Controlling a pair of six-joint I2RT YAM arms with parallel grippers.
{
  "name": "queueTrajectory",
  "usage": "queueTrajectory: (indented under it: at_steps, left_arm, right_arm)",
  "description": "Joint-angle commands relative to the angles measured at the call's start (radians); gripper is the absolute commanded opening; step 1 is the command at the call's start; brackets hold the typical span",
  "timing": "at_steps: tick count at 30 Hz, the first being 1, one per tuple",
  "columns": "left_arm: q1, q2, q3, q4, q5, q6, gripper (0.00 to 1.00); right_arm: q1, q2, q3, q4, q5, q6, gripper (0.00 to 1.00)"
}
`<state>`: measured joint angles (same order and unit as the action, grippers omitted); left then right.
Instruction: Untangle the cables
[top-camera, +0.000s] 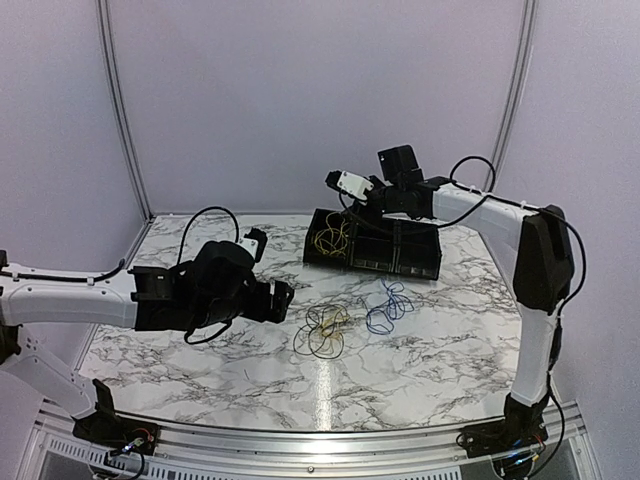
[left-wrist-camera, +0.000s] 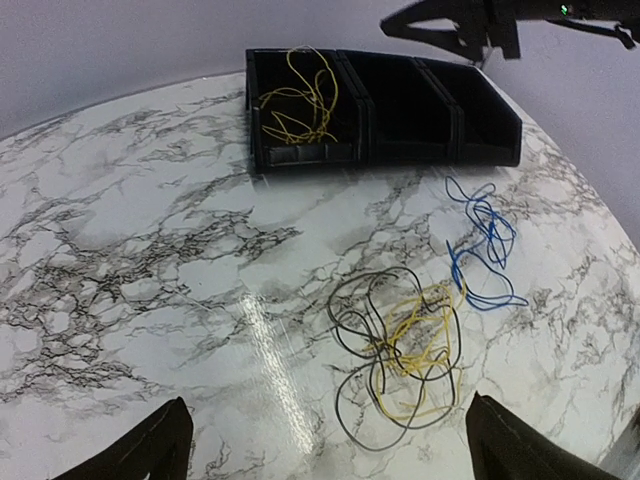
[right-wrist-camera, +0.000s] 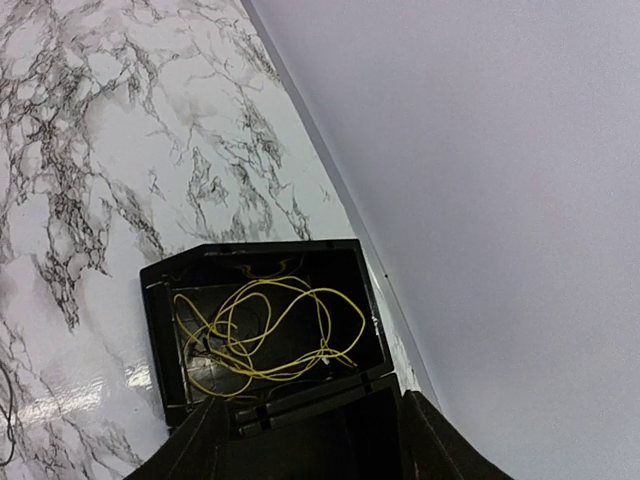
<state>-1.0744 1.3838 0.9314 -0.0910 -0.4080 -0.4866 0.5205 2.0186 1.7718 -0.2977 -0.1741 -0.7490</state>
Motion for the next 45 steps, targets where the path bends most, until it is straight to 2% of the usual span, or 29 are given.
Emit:
queueTrajectory:
  at_steps: [1, 4, 8, 11, 13, 15, 16, 18, 19, 21, 23, 26, 30, 33, 39, 45]
  left_arm:
    - [0.007, 0.07, 0.076, -0.074, -0.199, -0.056, 0.99]
    - [0.016, 0.154, 0.149, -0.179, -0.23, -0.09, 0.99]
    - [0.054, 0.243, 0.219, -0.25, -0.139, -0.087, 0.99]
    - [0.054, 0.231, 0.175, -0.149, -0.104, -0.028, 0.99]
    - [0.055, 0.18, 0.083, 0.0, -0.095, -0.057, 0.99]
    - [0.065, 0.146, 0.005, 0.151, -0.02, -0.052, 0.99]
    - [0.074, 0.145, -0.006, 0.191, 0.074, -0.039, 0.96]
    - [0.092, 0.171, 0.007, 0.205, 0.235, -0.007, 0.83]
    - [0.098, 0.191, 0.022, 0.208, 0.315, 0.01, 0.71]
    - [0.1, 0.244, 0.068, 0.179, 0.414, 0.029, 0.58]
    - [0.1, 0.319, 0.127, 0.132, 0.473, 0.049, 0.5]
    - [0.1, 0.388, 0.198, 0.093, 0.505, 0.085, 0.49]
    - [0.1, 0.476, 0.308, -0.017, 0.535, 0.208, 0.56]
    - [0.1, 0.523, 0.369, -0.065, 0.51, 0.273, 0.58]
    - [0.1, 0.595, 0.448, -0.107, 0.492, 0.35, 0.51]
    - [0.1, 0.603, 0.446, -0.122, 0.506, 0.409, 0.46]
  right_arm:
    - [-0.013, -0.031, -0.062, -0.098, -0.024, -0.032, 0.59]
    - [-0.021, -0.093, -0.063, -0.174, -0.134, -0.005, 0.57]
    - [-0.022, -0.213, -0.132, -0.274, -0.257, -0.006, 0.56]
    - [-0.018, -0.318, -0.272, -0.311, -0.331, -0.011, 0.55]
    - [-0.01, -0.383, -0.365, -0.316, -0.361, -0.02, 0.52]
    - [-0.001, -0.437, -0.449, -0.309, -0.385, -0.025, 0.47]
    - [0.004, -0.458, -0.483, -0.306, -0.393, -0.028, 0.44]
    - [0.01, -0.492, -0.542, -0.292, -0.398, -0.017, 0.4]
    - [0.01, -0.505, -0.571, -0.282, -0.404, -0.009, 0.39]
    - [0.013, -0.525, -0.615, -0.271, -0.421, -0.003, 0.38]
    - [0.016, -0.535, -0.646, -0.259, -0.426, 0.004, 0.38]
    - [0.016, -0.551, -0.669, -0.246, -0.43, 0.027, 0.38]
    - [0.016, -0.568, -0.692, -0.235, -0.416, 0.042, 0.38]
    - [0.015, -0.58, -0.705, -0.231, -0.405, 0.048, 0.38]
    - [0.007, -0.601, -0.721, -0.23, -0.377, 0.046, 0.38]
    - [-0.015, -0.598, -0.714, -0.225, -0.369, 0.048, 0.38]
